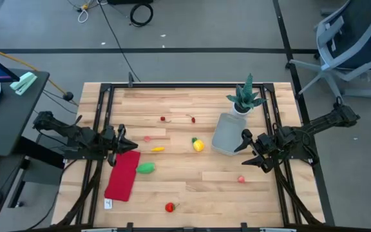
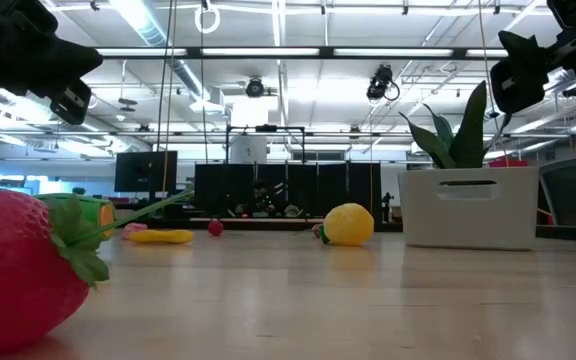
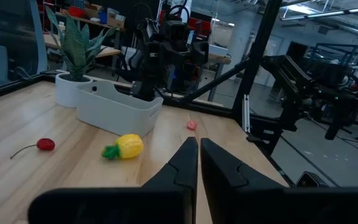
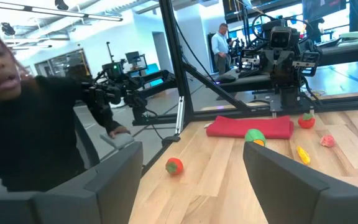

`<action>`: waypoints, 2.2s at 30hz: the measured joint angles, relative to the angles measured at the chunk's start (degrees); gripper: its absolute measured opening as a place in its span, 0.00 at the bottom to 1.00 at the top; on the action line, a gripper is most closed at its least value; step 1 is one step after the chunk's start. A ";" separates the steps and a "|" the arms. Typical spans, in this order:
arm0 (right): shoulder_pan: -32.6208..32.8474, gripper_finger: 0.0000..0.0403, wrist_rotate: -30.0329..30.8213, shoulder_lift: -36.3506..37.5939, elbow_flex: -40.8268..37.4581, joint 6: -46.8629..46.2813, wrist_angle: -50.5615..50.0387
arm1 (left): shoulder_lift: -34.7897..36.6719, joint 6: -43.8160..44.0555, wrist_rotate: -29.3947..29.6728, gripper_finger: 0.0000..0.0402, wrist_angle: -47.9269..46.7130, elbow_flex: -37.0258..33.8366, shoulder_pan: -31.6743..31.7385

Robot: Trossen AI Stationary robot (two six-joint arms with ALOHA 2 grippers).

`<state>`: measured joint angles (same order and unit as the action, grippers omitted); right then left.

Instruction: Pick and placing Produce into tupperware

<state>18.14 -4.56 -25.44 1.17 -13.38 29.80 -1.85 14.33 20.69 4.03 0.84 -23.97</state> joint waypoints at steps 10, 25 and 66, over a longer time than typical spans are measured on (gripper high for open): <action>0.00 0.71 0.00 -0.01 0.01 0.00 0.00 | -0.01 -0.02 0.00 0.09 0.00 0.00 0.00; 0.00 0.71 0.00 0.01 0.00 0.03 0.00 | -0.03 4.24 0.04 0.07 4.00 -0.11 0.01; -0.03 0.71 -6.86 -48.25 61.19 33.46 -26.83 | -6.31 9.40 4.52 0.48 -33.06 33.85 1.25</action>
<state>18.11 -11.41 -73.69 62.36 20.08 2.97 -8.16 23.73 25.21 -29.03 34.69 -22.72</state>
